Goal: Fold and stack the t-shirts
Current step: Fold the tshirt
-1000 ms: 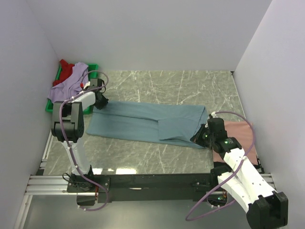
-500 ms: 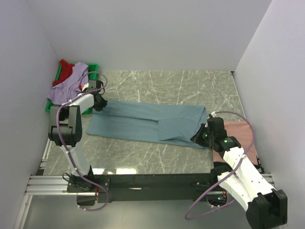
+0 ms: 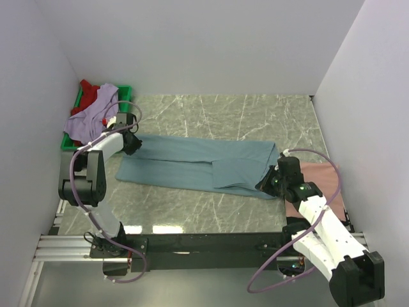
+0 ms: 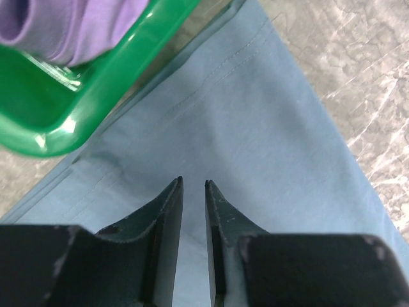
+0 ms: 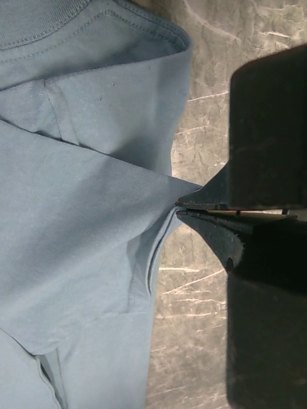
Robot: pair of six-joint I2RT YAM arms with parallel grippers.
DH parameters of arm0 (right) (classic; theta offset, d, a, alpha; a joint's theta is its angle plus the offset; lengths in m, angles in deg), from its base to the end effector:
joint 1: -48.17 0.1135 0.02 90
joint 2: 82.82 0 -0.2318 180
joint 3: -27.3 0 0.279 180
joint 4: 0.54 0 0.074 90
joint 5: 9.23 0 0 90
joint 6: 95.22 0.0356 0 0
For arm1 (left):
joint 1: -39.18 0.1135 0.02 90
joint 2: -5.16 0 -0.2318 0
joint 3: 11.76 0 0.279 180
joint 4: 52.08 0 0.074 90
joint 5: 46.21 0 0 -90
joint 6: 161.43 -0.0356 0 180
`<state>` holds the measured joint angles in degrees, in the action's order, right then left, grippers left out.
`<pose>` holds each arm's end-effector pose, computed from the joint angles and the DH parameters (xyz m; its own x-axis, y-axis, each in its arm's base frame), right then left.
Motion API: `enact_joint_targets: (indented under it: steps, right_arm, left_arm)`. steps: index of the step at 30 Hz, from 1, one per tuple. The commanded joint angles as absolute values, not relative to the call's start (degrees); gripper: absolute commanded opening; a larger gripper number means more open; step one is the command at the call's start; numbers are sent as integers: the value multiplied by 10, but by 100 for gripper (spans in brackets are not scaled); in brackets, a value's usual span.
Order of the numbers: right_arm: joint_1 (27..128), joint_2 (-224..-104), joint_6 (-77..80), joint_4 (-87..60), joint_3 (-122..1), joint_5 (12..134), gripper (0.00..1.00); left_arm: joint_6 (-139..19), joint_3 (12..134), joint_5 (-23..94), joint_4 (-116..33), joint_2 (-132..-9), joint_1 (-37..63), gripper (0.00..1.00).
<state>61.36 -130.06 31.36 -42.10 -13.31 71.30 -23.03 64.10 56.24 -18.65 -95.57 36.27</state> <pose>0.2056 0.0542 0.1701 -0.7805 0.4208 -0.4623 0.1660 0.8524 0.4958 0.3733 -0.0113 0.1314 -0.5166 -0.7049 -0.4860 -0.6776 0.6836 -0.2712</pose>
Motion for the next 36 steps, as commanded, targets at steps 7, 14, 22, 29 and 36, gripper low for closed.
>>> enact_joint_targets:
  steps: [7, 14, 22, 29, 36]
  right_arm:
    - [609, -1298, 311, -417, -148, 719, 35]
    - [642, -1319, 312, -441, -261, 796, 49]
    - [649, -1543, 326, -364, -339, 829, 49]
    - [645, -1684, 345, -330, -368, 822, 49]
    - [642, -1764, 344, -340, -415, 823, 49]
  left_arm:
    - [-231, 640, 548, -198, -894, 364, 27]
    - [-241, 654, 505, -194, -875, 344, 28]
    - [-241, 611, 519, -177, -899, 284, 22]
    - [-242, 559, 523, -190, -882, 272, 18]
    - [-234, 557, 587, -162, -912, 240, 17]
